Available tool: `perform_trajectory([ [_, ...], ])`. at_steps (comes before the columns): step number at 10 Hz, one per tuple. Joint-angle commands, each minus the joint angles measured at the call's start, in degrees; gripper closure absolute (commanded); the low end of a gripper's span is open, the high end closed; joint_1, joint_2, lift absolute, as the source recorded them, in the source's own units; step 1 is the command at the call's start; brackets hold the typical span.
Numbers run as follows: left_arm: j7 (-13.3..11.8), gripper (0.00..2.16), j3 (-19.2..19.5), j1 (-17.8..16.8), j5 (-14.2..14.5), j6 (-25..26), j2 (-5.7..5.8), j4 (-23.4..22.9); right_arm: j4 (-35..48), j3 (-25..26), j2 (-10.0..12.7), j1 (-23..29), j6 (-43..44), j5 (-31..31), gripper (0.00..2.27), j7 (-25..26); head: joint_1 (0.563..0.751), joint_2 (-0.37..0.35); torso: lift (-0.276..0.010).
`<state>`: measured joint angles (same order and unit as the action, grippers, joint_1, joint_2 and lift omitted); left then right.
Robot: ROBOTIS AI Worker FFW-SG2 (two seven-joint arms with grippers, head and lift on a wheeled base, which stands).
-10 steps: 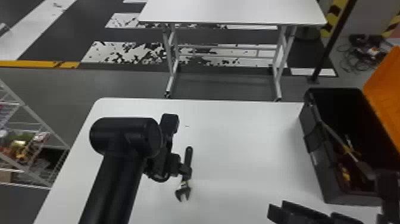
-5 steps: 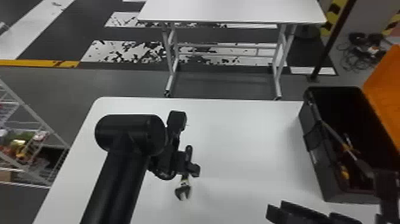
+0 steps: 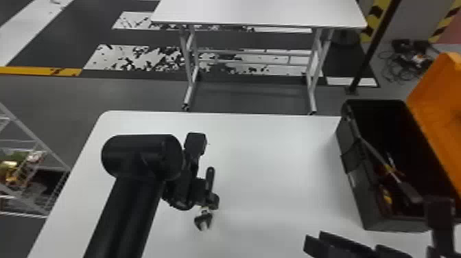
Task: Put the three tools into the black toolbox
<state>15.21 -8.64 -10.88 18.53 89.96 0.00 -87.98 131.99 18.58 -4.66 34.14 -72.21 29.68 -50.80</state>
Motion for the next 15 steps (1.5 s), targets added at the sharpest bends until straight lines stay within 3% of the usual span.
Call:
perform_trajectory([
  [1, -0.18, 0.54, 0.03, -0.02, -0.07, 0.07, -0.15, 0.27, -0.06, 0.4, 0.0, 0.23, 0.0, 0.2, 0.08, 0.0, 0.695, 0.036, -0.051],
  [2, -0.18, 0.9, 0.03, -0.02, -0.25, 0.07, -0.15, 0.18, -0.24, 0.66, 0.09, 0.32, 0.0, 0.46, 0.08, 0.0, 0.695, 0.033, -0.051],
  [4, -0.18, 1.1, 0.12, 0.15, -0.34, 0.07, -0.15, 0.0, -0.24, 0.66, 0.09, 0.67, 0.0, 0.82, 0.08, 0.0, 0.695, 0.031, -0.051],
  [5, -0.09, 1.67, 0.3, 0.95, -0.34, 0.07, -0.15, -0.79, -0.24, 0.75, 0.09, 0.76, 0.0, 1.17, 0.08, 0.08, 0.695, 0.031, -0.051],
  [7, 0.17, 2.08, -0.06, 4.02, -0.34, 0.07, -0.15, -6.59, -0.24, 0.31, 0.26, 0.76, 0.0, 1.25, 0.08, 0.17, 0.695, 0.036, -0.051],
  [9, -0.18, 2.09, -0.23, 9.3, 0.81, 0.07, -0.15, -15.46, -0.94, -1.01, 0.35, 0.76, 0.7, 1.17, 0.08, 0.87, 0.695, 0.031, -0.051],
  [12, -1.76, 2.09, 0.47, 15.54, 5.82, 0.07, -0.15, -26.98, -1.91, -4.7, 0.44, -0.56, 0.88, -0.94, 0.08, 2.72, 0.695, 0.0, -0.051],
  [14, -4.93, 2.09, 2.49, 18.61, 9.6, 0.07, -0.15, -32.6, -2.08, -5.84, 0.62, -1.53, 0.35, -1.65, 0.08, 4.21, 0.695, -0.024, -0.051],
  [15, -6.33, 2.09, 3.81, 19.31, 10.12, 0.07, -0.15, -33.39, -2.61, -6.37, 0.7, -2.23, -0.18, -2.09, 0.08, 4.48, 0.695, -0.037, -0.051],
])
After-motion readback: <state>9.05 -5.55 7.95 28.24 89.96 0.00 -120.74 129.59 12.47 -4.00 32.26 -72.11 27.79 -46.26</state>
